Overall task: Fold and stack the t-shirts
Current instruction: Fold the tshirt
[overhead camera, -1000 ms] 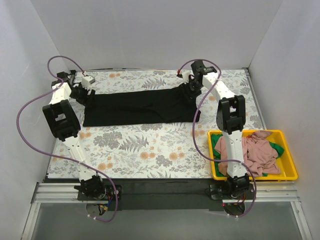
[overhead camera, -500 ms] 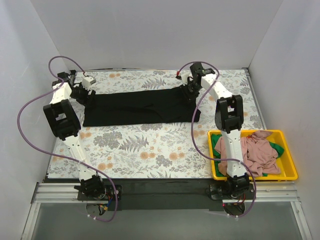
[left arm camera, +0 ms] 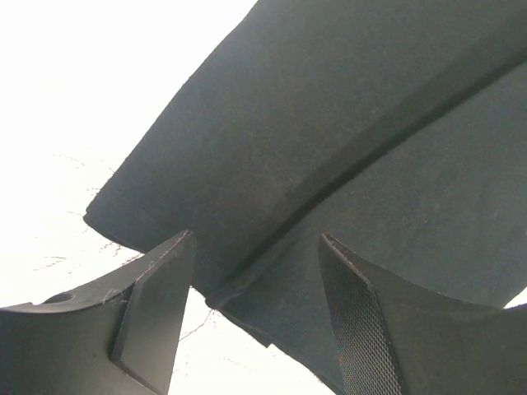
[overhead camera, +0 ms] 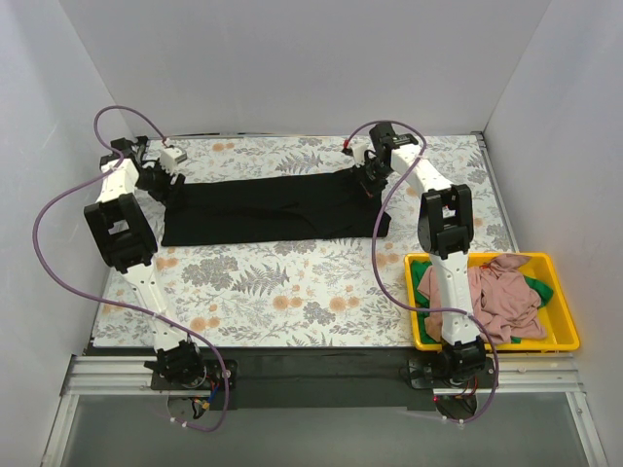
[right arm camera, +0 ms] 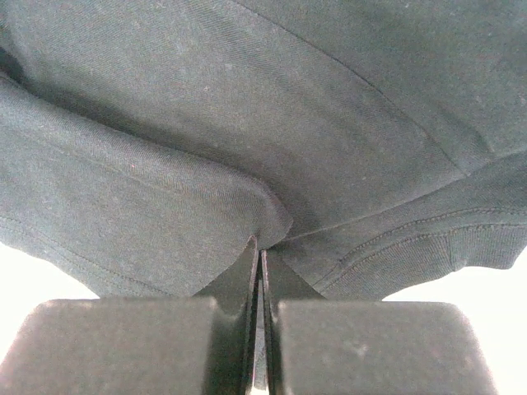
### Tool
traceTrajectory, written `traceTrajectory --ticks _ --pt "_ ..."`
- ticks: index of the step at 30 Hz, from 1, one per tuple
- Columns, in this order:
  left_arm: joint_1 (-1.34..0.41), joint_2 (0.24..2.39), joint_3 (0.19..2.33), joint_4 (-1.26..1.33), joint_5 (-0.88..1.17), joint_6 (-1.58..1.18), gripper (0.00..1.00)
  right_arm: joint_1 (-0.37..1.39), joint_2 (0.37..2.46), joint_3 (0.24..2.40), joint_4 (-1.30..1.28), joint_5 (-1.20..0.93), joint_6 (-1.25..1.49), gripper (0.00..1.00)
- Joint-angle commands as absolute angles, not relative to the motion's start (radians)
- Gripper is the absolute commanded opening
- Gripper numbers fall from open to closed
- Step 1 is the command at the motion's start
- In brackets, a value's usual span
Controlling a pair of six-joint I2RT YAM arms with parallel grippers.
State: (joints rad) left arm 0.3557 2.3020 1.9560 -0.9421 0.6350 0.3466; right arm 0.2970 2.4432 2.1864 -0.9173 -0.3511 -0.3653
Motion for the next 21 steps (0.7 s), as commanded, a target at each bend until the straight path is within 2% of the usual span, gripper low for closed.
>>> traceTrajectory --ticks 1,12,18,21 --pt "0.354 2.283 2.013 -0.988 0.669 0.42 0.6 0.296 2.358 2.191 -0.913 -0.373 -0.367 0.01" --pt "0.354 2.299 2.019 -1.066 0.574 0.598 0.59 0.296 2.335 2.166 -0.916 -0.377 -0.37 0.01" --pt "0.354 2.306 2.0 -1.037 0.557 0.609 0.58 0.296 2.324 2.155 -0.916 -0.377 -0.376 0.01" --pt "0.353 2.313 1.999 -1.043 0.548 0.621 0.54 0.296 2.315 2.152 -0.917 -0.377 -0.382 0.01"
